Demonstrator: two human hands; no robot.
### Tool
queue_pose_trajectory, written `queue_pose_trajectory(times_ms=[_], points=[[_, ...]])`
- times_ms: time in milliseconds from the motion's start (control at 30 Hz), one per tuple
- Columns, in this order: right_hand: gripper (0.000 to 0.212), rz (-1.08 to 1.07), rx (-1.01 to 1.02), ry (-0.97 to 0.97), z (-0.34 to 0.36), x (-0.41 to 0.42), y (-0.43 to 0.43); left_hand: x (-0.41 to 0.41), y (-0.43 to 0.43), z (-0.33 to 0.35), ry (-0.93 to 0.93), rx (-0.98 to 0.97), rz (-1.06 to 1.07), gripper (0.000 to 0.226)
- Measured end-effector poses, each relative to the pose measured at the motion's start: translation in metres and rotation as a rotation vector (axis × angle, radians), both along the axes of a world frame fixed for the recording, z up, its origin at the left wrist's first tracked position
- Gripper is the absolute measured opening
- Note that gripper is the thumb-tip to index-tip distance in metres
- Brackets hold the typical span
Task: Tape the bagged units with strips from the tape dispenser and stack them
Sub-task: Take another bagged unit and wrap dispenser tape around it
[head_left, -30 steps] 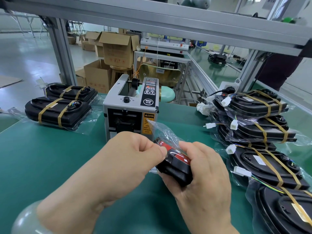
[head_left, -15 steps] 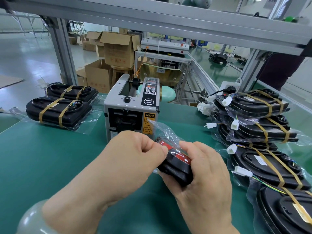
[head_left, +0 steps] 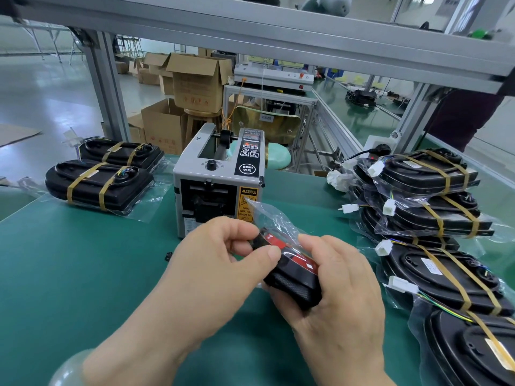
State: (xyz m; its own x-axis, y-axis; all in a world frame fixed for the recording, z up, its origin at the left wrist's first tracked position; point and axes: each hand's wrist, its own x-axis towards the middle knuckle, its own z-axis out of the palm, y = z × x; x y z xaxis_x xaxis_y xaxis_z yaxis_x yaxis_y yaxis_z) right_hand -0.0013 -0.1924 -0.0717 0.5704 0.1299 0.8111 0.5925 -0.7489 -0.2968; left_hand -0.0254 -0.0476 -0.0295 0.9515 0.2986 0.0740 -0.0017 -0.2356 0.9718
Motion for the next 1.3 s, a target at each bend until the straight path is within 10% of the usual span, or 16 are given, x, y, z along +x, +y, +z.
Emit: queue_pose_trajectory(times_ms=[133,333,633,867,967,1033,1167,1300], points=[[0.055,0.024,0.026,-0.009,0.000,0.001,-0.001,0.003,-0.007,-0.010,0.035,-0.078,-0.032,0.074],[0.060,0.032,0.008,0.063,0.000,0.004,-0.009,0.013,-0.009,-0.014,0.079,-0.509,-0.256,0.025],[0.046,0.094,-0.026,0.054,0.006,0.000,-0.004,0.003,-0.013,-0.016,0.022,-0.093,-0.371,0.076],[0.137,0.290,-0.119,0.438,0.030,0.001,-0.017,0.013,0.020,-0.035,0.023,-0.440,-0.361,0.087],[0.098,0.100,-0.435,0.421,0.033,0.011,-0.027,0.010,0.036,-0.042,0.135,-0.565,-0.445,0.076],[0.059,0.056,-0.498,0.385,0.034,0.013,-0.028,0.008,0.039,-0.042,0.200,-0.475,-0.393,0.072],[0.054,-0.045,-0.608,0.341,0.029,0.014,-0.026,0.009,0.044,-0.041,-0.033,0.031,0.129,0.056],[0.052,-0.075,-0.662,0.379,0.032,0.015,-0.023,0.015,0.037,-0.029,-0.193,0.408,-0.102,0.043]])
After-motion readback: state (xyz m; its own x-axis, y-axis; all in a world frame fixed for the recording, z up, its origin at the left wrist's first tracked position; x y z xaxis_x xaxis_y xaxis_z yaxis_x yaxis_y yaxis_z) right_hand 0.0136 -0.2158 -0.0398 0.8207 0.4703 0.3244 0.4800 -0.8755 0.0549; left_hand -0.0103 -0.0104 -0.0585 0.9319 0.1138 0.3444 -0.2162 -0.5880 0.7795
